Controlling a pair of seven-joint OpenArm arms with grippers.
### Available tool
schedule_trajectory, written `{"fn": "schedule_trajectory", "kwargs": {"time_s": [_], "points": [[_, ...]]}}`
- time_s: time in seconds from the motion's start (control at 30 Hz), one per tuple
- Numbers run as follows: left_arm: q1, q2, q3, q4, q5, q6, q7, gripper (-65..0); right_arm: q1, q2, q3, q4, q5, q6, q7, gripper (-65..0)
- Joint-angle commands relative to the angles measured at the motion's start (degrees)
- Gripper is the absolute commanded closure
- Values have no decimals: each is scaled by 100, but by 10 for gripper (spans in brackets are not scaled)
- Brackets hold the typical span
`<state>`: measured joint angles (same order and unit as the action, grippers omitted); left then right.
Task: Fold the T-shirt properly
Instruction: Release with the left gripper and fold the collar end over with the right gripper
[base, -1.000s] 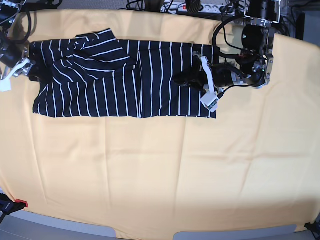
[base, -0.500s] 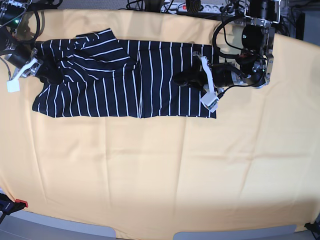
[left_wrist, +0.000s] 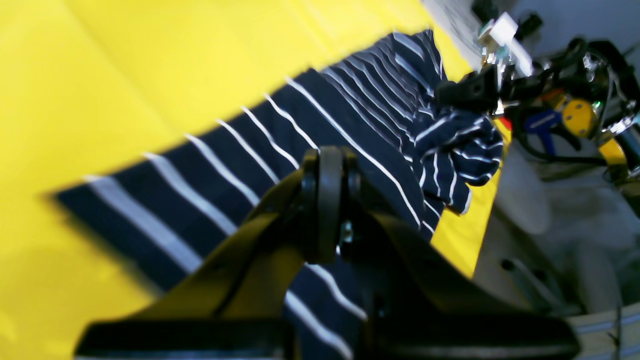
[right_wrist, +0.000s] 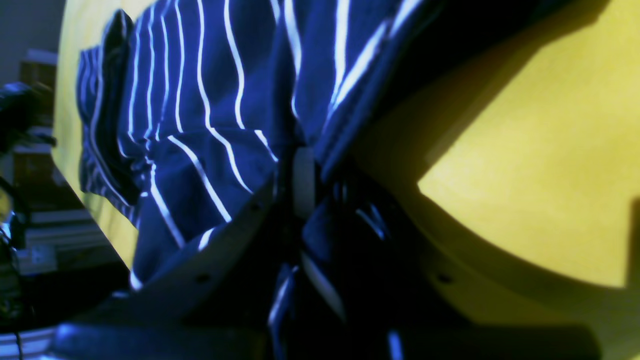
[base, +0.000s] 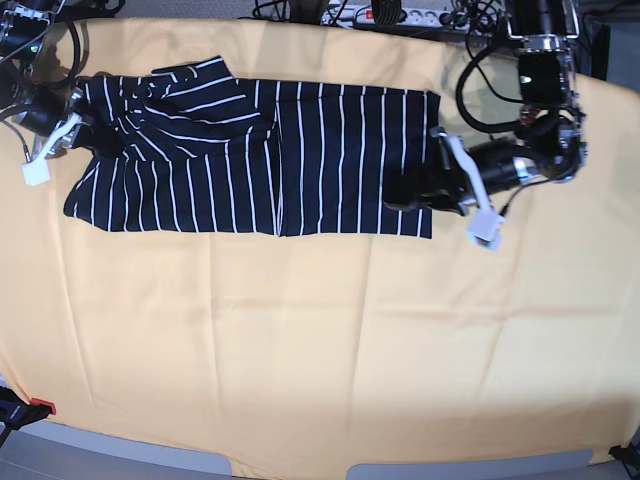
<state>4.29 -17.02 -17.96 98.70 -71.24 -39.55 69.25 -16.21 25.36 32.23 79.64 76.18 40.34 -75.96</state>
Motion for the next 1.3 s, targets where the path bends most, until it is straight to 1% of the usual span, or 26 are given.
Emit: {"fn": "schedule_trajectory", "kwargs": {"time_s": [0.0,0.03,0.1,0.2,0.27,0.4,0.5,0.6,0.63,0.7,0.77,0.83,0.9,0.97,1.03,1.17,1.27], "points": [[-48,-61,-212,155,-247,-45,55,0,-7,247,42,153,-120,-34,-136,0],[-31,-111,-393,179,-337,-45,146,0,-15,332,44,251,-122,-34,-151,0],[28,-258,-671,179,-363,-45,162,0,-17,494,61,479,-151,-34,-151,0],[203,-560,-1003,177,-363,-45,155,0,-17,693,184,863,-234,-34,-153,0],[350,-715,-1161,170,-358,-45,153,0,-17,741,354,1161,-573,-34,-149,0],[651,-962,-1357,168,-363,-45,153,0,-15,737,826,1786,-1388,-34,-122,0],[807,-1012,-1362,168,-361,-45,153,0,-17,734,1215,2306,-1744,-332,-127,0],[907,-994,-1364,168,-365,-45,151,0,-24,721,1526,2935,-1792,-732,-129,0],[938,-981,-1362,168,-367,-45,151,0,-50,682,1596,3182,-1788,-739,-127,0],[979,-957,-1362,168,-361,-45,151,0,-144,564,1659,3685,-1663,-737,-129,0],[1019,-949,-1362,168,-361,-45,153,0,-315,376,1657,4172,-1320,-686,-129,0],[1032,-951,-1362,168,-358,-45,153,0,-433,48,1657,4627,-920,-531,-131,0],[1027,-949,-1362,168,-372,-45,146,0,-426,-334,1639,4966,-590,-461,-146,0],[1029,-946,-1362,168,-391,-45,144,0,-424,-632,1493,5147,-208,-348,-157,0],[1029,-946,-1362,168,-411,-45,146,0,-422,-833,1187,5174,52,-238,-164,0],[1032,-946,-1362,168,-409,-45,149,0,-411,-1196,348,5174,348,-34,-168,0],[1029,-946,-1362,168,-409,-45,151,0,-409,-1399,-341,5171,321,-34,-125,0]]}}
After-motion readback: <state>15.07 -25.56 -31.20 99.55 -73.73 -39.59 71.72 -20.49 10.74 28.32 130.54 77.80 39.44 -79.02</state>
